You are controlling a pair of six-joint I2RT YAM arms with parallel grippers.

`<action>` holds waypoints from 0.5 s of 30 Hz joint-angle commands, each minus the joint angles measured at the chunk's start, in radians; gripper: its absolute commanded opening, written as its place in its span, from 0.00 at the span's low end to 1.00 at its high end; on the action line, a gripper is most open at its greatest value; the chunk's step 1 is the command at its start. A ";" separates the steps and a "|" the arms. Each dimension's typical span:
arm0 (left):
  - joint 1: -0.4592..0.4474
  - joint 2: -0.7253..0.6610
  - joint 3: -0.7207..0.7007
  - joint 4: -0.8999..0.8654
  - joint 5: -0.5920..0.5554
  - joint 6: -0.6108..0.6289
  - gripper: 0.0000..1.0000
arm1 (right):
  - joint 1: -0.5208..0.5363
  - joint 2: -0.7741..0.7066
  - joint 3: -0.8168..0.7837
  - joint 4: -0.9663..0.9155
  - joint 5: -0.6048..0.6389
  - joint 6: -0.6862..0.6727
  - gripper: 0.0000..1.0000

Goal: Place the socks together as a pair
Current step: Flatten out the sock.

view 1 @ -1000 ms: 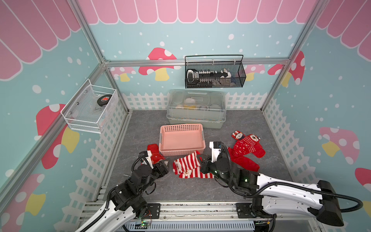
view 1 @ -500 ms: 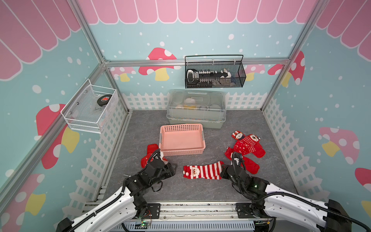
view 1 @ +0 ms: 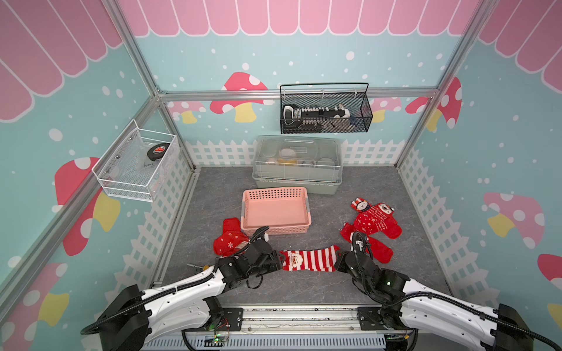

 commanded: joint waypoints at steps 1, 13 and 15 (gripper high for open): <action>-0.019 0.066 0.057 0.054 -0.030 -0.047 0.46 | -0.006 0.001 -0.011 -0.012 -0.004 0.028 0.00; -0.042 0.266 0.132 0.033 -0.064 -0.079 0.39 | -0.006 -0.006 -0.032 0.005 -0.014 0.068 0.00; -0.042 0.278 0.129 0.030 -0.080 -0.084 0.39 | -0.005 -0.008 -0.035 0.005 -0.014 0.074 0.00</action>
